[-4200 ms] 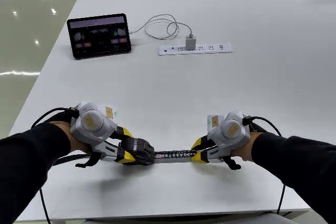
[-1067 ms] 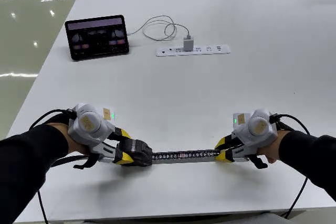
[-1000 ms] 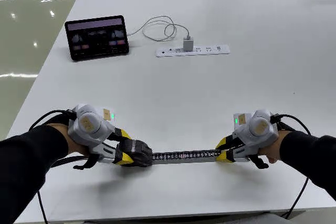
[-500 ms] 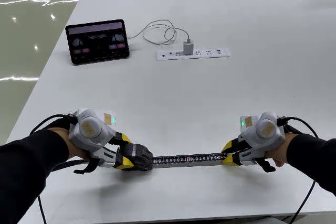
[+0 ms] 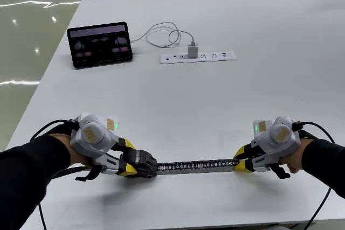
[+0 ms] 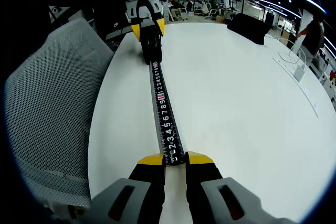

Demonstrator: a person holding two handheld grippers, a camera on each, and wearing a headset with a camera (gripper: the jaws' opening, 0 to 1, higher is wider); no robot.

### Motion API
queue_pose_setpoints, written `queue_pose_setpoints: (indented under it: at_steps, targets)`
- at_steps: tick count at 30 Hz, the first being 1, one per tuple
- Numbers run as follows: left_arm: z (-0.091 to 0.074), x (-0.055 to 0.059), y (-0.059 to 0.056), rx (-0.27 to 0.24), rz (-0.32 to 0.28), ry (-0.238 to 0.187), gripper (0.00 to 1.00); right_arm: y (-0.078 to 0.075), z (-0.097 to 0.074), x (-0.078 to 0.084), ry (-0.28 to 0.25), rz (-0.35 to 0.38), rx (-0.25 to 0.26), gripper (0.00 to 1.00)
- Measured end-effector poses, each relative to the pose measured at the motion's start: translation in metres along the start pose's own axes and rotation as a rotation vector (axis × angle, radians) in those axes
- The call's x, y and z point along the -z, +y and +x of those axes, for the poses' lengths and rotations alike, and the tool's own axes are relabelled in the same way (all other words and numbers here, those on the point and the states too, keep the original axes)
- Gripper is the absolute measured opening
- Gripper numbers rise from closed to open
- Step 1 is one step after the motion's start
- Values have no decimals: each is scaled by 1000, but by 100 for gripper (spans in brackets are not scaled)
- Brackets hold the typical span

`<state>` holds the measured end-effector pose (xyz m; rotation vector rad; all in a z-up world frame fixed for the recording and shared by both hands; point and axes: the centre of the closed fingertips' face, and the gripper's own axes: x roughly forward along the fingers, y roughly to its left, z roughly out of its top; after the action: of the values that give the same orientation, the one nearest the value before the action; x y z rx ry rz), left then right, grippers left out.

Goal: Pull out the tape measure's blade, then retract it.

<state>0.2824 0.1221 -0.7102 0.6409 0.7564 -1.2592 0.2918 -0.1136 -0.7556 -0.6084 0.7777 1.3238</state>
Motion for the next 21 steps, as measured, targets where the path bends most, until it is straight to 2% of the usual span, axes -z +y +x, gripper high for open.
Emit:
queue_pose_setpoints:
  at_steps: [21]
  targets:
    - [0, -1, -1, -3, -3, -3, 28, -1, -10, 12, 9, 1, 13, 9]
